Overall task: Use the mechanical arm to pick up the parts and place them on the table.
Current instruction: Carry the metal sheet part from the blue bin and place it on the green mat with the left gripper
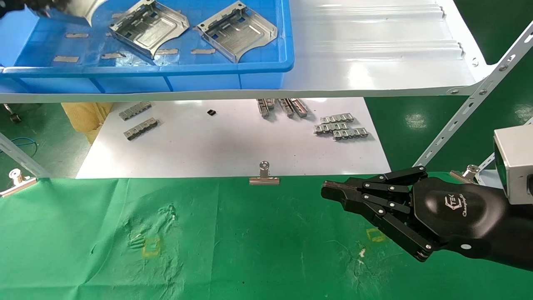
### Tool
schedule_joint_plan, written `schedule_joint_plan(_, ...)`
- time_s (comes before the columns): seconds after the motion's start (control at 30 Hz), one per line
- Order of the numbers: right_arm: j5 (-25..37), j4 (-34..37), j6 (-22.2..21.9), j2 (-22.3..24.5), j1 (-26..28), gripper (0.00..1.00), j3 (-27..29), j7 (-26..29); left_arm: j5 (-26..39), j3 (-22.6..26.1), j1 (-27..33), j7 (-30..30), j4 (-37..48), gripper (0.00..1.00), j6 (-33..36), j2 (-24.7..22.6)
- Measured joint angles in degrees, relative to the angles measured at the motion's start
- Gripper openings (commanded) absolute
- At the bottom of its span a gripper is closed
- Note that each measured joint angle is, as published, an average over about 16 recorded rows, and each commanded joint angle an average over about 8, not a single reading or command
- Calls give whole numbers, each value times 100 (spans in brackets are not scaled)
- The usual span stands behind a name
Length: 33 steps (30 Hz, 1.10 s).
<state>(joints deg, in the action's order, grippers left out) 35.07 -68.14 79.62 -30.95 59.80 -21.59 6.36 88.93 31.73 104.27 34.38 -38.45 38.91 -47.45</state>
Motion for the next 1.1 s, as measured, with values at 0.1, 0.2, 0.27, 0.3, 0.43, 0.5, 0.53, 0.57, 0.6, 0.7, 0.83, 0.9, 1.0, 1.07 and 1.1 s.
schedule_joint_plan(0.1,0,0,0,0,0,0,0,0,-151,-78,-58,-59,-216,0,51,69)
schedule_joint_plan(0.2,0,0,0,0,0,0,0,0,-372,-171,-135,-156,-463,0,209,153)
schedule_joint_plan(0.27,0,0,0,0,0,0,0,0,-561,-240,-195,-247,-627,0,389,214)
schedule_joint_plan(0.3,0,0,0,0,0,0,0,0,-667,-278,-228,-309,-709,0,499,245)
schedule_joint_plan(0.43,0,0,0,0,0,0,0,0,-1187,-453,-374,-666,-1011,0,1085,371)
schedule_joint_plan(0.5,0,0,0,0,0,0,0,0,-1486,-548,-458,-930,-1134,0,1463,428)
schedule_joint_plan(0.53,0,0,0,0,0,0,0,0,-1640,-596,-501,-1081,-1183,0,1668,453)
schedule_joint_plan(0.57,0,0,0,0,0,0,0,0,-1794,-643,-546,-1241,-1222,0,1880,476)
schedule_joint_plan(0.6,0,0,0,0,0,0,0,0,-1947,-686,-590,-1411,-1254,0,2105,497)
schedule_joint_plan(0.7,0,0,0,0,0,0,0,0,-2372,-794,-711,-1941,-1291,0,2820,545)
schedule_joint_plan(0.83,0,0,0,0,0,0,0,0,-2817,-859,-844,-2662,-1249,0,3769,583)
schedule_joint_plan(0.9,0,0,0,0,0,0,0,0,-2993,-838,-907,-3005,-1234,0,4184,602)
schedule_joint_plan(1.0,0,0,0,0,0,0,0,0,-3205,-721,-1001,-3462,-1252,0,4689,652)
schedule_joint_plan(1.07,0,0,0,0,0,0,0,0,-3295,-589,-1053,-3716,-1293,0,4929,704)
schedule_joint_plan(1.1,0,0,0,0,0,0,0,0,-3324,-509,-1074,-3836,-1319,0,5022,734)
